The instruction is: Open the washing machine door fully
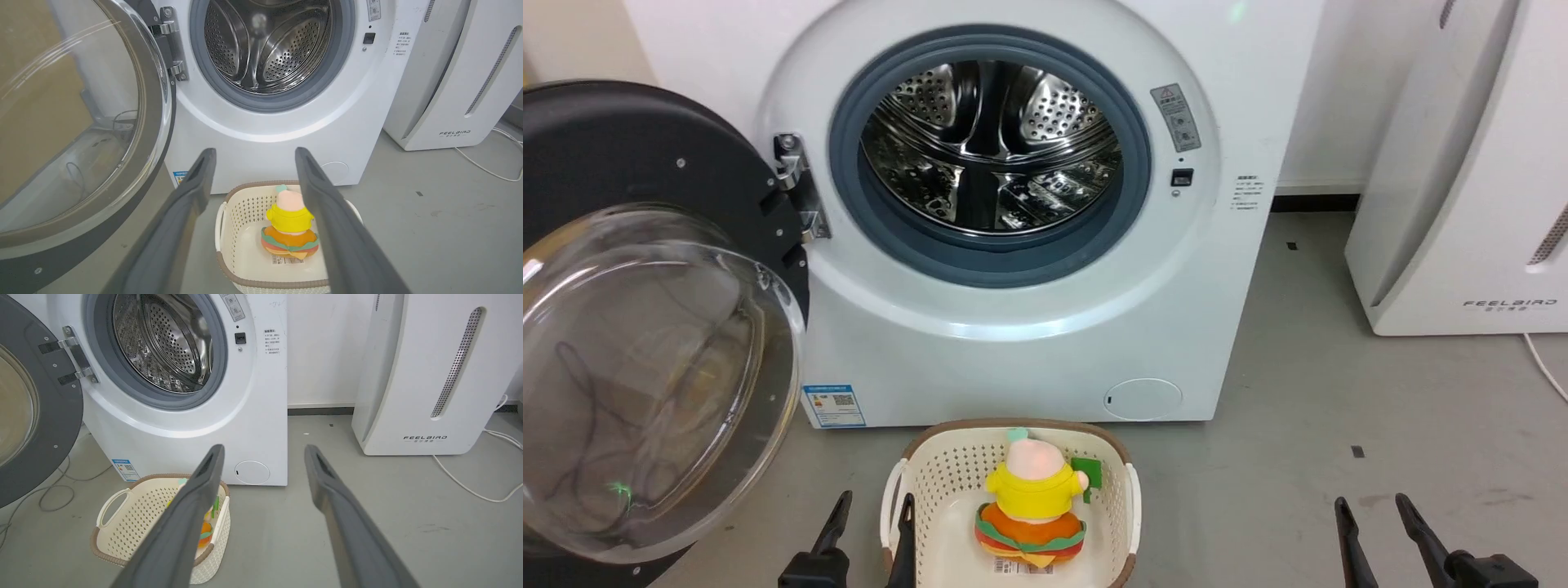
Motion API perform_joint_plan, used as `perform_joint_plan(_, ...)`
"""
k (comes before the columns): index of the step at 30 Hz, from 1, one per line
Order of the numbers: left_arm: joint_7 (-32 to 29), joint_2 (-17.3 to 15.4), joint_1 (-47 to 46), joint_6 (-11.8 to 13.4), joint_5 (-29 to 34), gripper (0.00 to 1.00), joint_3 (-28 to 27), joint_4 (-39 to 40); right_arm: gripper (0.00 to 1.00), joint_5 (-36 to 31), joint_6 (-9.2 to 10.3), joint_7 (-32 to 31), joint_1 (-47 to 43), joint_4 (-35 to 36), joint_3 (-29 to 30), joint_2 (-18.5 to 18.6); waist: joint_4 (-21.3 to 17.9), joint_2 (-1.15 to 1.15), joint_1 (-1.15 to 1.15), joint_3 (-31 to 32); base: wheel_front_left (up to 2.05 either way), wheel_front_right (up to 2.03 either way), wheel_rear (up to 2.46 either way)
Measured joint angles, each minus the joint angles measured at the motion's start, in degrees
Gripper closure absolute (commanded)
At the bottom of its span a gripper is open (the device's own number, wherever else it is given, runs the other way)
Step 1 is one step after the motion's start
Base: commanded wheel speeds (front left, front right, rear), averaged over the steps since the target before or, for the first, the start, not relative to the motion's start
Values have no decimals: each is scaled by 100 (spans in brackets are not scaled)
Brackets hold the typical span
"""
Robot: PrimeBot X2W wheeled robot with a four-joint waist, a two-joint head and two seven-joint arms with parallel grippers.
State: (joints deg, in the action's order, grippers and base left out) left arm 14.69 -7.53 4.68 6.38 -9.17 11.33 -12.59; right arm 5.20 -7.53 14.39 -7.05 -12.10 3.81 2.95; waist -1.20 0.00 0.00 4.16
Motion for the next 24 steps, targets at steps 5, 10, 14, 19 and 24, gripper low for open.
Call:
perform_joint_plan(5,0,-3,-3,0,0,0,-11,-23,0,14,0,-20,-9,58,-1,1,-41,0,0,-4,0,0,0)
perform_joint_plan(10,-9,-1,0,0,-44,100,-62,-57,100,25,0,-23,-3,70,-12,1,-33,0,0,-4,0,0,0)
perform_joint_plan(14,-37,1,0,-1,-43,100,-76,-48,100,24,0,-53,-2,71,-15,1,-29,0,0,-15,0,0,0)
perform_joint_plan(19,-99,11,-1,-21,-25,100,-110,-12,100,5,0,-116,5,103,-30,1,-23,0,0,-32,0,0,0)
perform_joint_plan(24,-157,27,-1,-51,1,100,-140,41,100,-14,0,-165,9,146,-40,1,-17,0,0,-48,0,0,0)
